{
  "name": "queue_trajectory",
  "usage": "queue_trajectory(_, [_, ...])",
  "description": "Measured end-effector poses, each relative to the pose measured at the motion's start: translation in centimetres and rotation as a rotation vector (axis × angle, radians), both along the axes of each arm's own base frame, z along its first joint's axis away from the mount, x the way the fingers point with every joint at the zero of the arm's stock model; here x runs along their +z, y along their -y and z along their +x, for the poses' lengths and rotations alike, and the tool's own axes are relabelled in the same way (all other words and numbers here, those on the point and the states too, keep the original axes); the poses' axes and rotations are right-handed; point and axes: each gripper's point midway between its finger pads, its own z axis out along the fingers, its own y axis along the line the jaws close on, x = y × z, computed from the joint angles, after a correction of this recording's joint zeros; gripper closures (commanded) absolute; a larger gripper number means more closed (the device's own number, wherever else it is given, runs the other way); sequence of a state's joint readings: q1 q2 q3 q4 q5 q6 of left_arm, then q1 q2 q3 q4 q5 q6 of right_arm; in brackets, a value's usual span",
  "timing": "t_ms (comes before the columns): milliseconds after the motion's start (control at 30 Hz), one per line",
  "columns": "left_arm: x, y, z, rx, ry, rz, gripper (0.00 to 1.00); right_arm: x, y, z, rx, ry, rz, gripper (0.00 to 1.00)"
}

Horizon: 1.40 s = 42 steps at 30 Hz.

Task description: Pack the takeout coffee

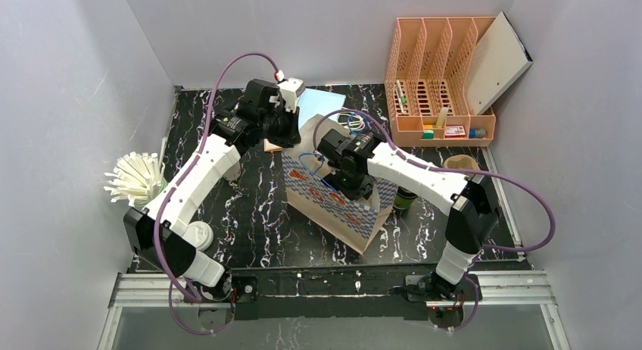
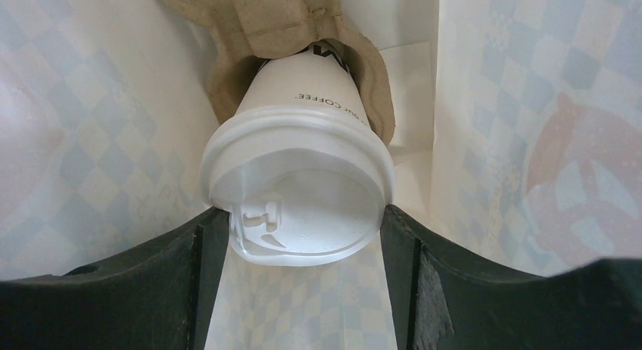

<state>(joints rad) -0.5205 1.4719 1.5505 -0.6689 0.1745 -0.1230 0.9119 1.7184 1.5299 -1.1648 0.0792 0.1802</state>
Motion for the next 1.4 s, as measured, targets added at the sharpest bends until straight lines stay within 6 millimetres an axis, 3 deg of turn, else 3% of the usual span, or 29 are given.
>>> queue_trajectory(700, [-0.1, 0.1, -0.4, -0.023, -0.012, 0.0, 1.0, -0.8, 0.3, 0.2, 0.011, 0.009, 0.011, 0.73])
queue_trajectory(767, [-0.1, 0.1, -0.4, -0.023, -0.012, 0.0, 1.0, -0.8, 0.3, 0.3, 0.011, 0.01, 0.013, 0.67])
queue_trajectory(833, [-0.1, 0.1, -0.4, -0.023, -0.013, 0.0, 1.0, -0.5, 0.3, 0.3, 0.012, 0.013, 0.018, 0.51])
queue_trajectory(967, [-0.1, 0.1, -0.4, -0.024, -0.013, 0.0, 1.0, -0.4, 0.2, 0.4, 0.013, 0.014, 0.021, 0.36])
queue_trajectory(1100, [-0.2, 0.1, -0.4, -0.023, -0.013, 0.001, 1.0, -0.1, 0.2, 0.5, 0.013, 0.02, 0.024, 0.06])
queue_trajectory(1167, [-0.2, 0.1, -0.4, -0.025, -0.011, 0.003, 1.0, 0.2, -0.1, 0.8, 0.007, 0.031, 0.032, 0.02])
queue_trajectory(1400, [-0.1, 0.0, -0.5, -0.031, -0.009, 0.009, 1.0, 2.9, -1.6, 2.7, -0.024, 0.116, 0.103, 0.02])
